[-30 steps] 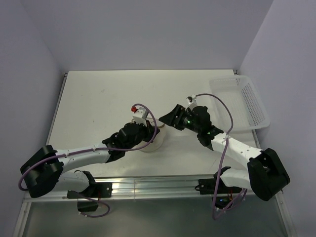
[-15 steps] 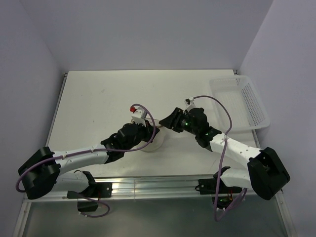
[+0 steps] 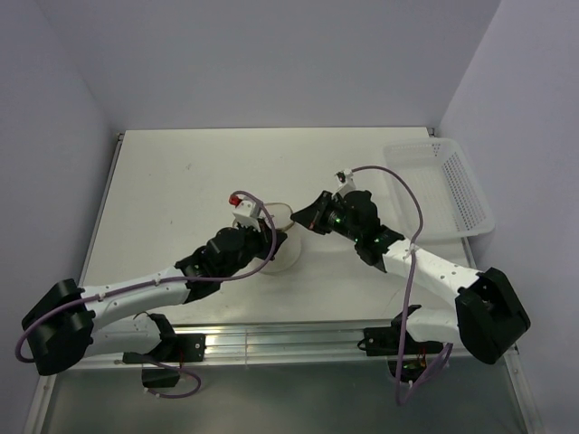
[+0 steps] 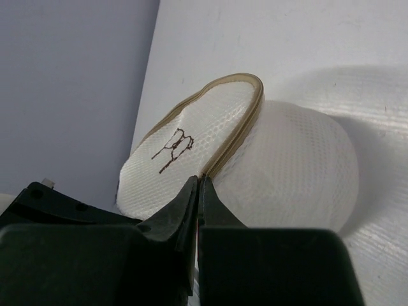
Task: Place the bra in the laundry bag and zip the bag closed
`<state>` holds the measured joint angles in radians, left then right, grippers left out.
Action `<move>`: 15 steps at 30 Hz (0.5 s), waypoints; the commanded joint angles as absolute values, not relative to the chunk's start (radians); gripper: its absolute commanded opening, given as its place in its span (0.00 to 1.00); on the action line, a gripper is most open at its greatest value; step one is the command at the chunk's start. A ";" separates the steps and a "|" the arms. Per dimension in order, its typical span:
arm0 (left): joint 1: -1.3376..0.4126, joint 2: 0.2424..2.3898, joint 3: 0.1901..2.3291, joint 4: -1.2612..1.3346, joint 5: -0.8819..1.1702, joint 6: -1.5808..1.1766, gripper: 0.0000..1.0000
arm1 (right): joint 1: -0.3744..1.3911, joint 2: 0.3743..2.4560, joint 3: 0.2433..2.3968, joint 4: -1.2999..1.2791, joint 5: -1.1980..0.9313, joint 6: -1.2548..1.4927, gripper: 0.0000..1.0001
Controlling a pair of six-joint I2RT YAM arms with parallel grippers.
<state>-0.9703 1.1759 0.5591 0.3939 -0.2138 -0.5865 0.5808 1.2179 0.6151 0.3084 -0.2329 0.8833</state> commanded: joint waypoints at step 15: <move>-0.973 0.990 0.500 0.158 -0.403 -0.577 0.00 | 0.362 1.213 0.761 0.262 -0.176 0.693 0.00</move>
<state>-0.9703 1.0538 0.5247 0.2913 -0.3080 -0.5884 0.4412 1.1961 0.7147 0.2050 -0.2520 0.7418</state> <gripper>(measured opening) 0.036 0.008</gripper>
